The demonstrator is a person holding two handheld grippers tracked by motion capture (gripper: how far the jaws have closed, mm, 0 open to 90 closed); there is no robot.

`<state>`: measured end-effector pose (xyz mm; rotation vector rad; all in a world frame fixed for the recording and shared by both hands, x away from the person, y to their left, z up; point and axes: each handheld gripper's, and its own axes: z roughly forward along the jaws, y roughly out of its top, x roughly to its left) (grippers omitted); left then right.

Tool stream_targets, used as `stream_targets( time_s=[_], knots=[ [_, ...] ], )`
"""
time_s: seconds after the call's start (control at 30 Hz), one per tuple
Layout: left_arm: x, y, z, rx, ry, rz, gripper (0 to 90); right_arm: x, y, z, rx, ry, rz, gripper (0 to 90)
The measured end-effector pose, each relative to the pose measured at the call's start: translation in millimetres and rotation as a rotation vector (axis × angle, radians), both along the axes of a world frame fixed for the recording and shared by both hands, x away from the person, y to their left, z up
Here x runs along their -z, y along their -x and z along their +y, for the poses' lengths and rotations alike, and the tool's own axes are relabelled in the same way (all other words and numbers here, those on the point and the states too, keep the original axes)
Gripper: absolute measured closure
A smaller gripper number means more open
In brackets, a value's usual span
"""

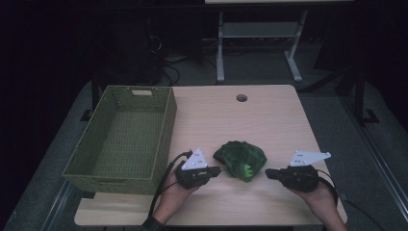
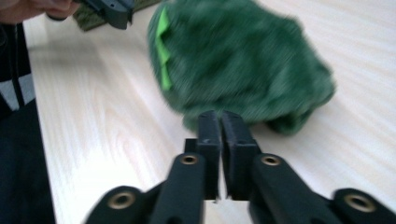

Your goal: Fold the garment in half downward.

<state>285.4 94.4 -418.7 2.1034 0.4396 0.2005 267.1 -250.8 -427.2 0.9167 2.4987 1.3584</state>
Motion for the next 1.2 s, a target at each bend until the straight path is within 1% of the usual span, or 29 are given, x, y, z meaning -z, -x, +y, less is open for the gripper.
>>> stream_targets(
  time_s=[0.03,0.1,0.13,0.2,0.27,0.3,0.33,0.4,0.43,0.53,0.6,0.67,0.77,0.83,0.9,0.93,0.97,1.0,1.03,1.07,1.1,1.13,1.2],
  knots=[
    [0.0,0.0,0.0,0.000,0.000,0.000,89.1,-2.3,-3.3,0.6,0.004,-0.007,-0.008,89.6],
    [-12.1,-7.9,-12.4,-0.001,0.015,-0.010,89.7,-6.3,-9.3,3.2,0.006,-0.011,-0.013,89.7],
    [-16.0,-11.2,-17.4,0.002,0.021,-0.014,89.7,-8.8,-13.4,5.9,0.002,-0.018,-0.016,89.7],
    [-21.9,-17.9,-27.6,-0.002,0.028,-0.011,89.7,-12.1,-20.0,10.9,-0.012,-0.031,-0.023,89.7],
    [-23.5,-24.3,-35.7,0.003,0.025,-0.008,89.7,-13.6,-24.7,16.6,-0.026,-0.028,-0.020,89.8],
    [-22.3,-28.4,-40.6,0.004,0.022,0.008,89.7,-13.2,-27.4,19.9,-0.035,-0.026,-0.015,89.7],
    [-20.0,-31.2,-43.7,0.006,0.018,0.020,89.7,-11.4,-30.2,23.7,-0.044,-0.022,0.003,89.8],
    [-12.6,-35.4,-48.1,-0.001,-0.031,0.035,89.7,-6.9,-33.4,28.4,-0.058,-0.007,0.020,89.8],
    [-8.4,-37.0,-48.7,-0.002,-0.051,0.050,89.7,-4.4,-34.1,30.2,-0.062,-0.004,0.028,89.8],
    [4.1,-39.8,-45.7,-0.017,-0.101,0.079,89.8,2.4,-33.8,33.5,-0.074,0.013,0.051,89.8],
    [12.0,-42.3,-42.2,-0.026,-0.122,0.104,89.8,8.7,-33.8,36.1,-0.083,0.025,0.072,89.9],
    [17.5,-44.3,-39.8,-0.028,-0.131,0.115,89.8,12.9,-34.3,39.2,-0.091,0.044,0.082,89.8],
    [27.8,-47.4,-39.4,-0.045,-0.152,0.131,89.9,17.5,-34.9,44.9,-0.103,0.071,0.099,89.9],
    [33.3,-48.4,-38.6,-0.044,-0.170,0.145,89.9,23.9,-36.0,49.5,-0.109,0.102,0.110,89.9],
    [37.6,-47.4,-38.0,-0.050,-0.165,0.153,89.9,29.0,-36.5,53.0,-0.111,0.122,0.123,89.9],
    [38.6,-47.7,-36.7,-0.040,-0.181,0.154,89.9,31.0,-37.2,54.0,-0.112,0.133,0.124,90.0],
    [40.9,-46.5,-37.4,-0.056,-0.168,0.162,89.9,32.8,-37.3,54.9,-0.111,0.139,0.132,90.0],
    [41.6,-47.3,-36.5,-0.048,-0.182,0.161,89.9,35.4,-37.4,55.6,-0.108,0.151,0.132,90.0],
    [44.0,-47.3,-36.6,-0.053,-0.183,0.166,89.9,37.4,-37.2,55.8,-0.105,0.157,0.145,90.0],
    [46.3,-47.9,-36.5,-0.053,-0.189,0.166,89.9,41.1,-37.7,55.2,-0.108,0.153,0.151,90.0],
    [47.5,-48.2,-36.7,-0.051,-0.192,0.169,90.0,41.2,-37.9,54.5,-0.106,0.147,0.156,90.0],
    [48.4,-48.4,-37.0,-0.053,-0.183,0.166,90.0,41.1,-37.9,54.6,-0.109,0.152,0.149,90.0],
    [47.2,-48.3,-36.7,-0.052,-0.181,0.161,89.9,40.9,-37.2,55.1,-0.106,0.152,0.151,90.0]
  ],
)
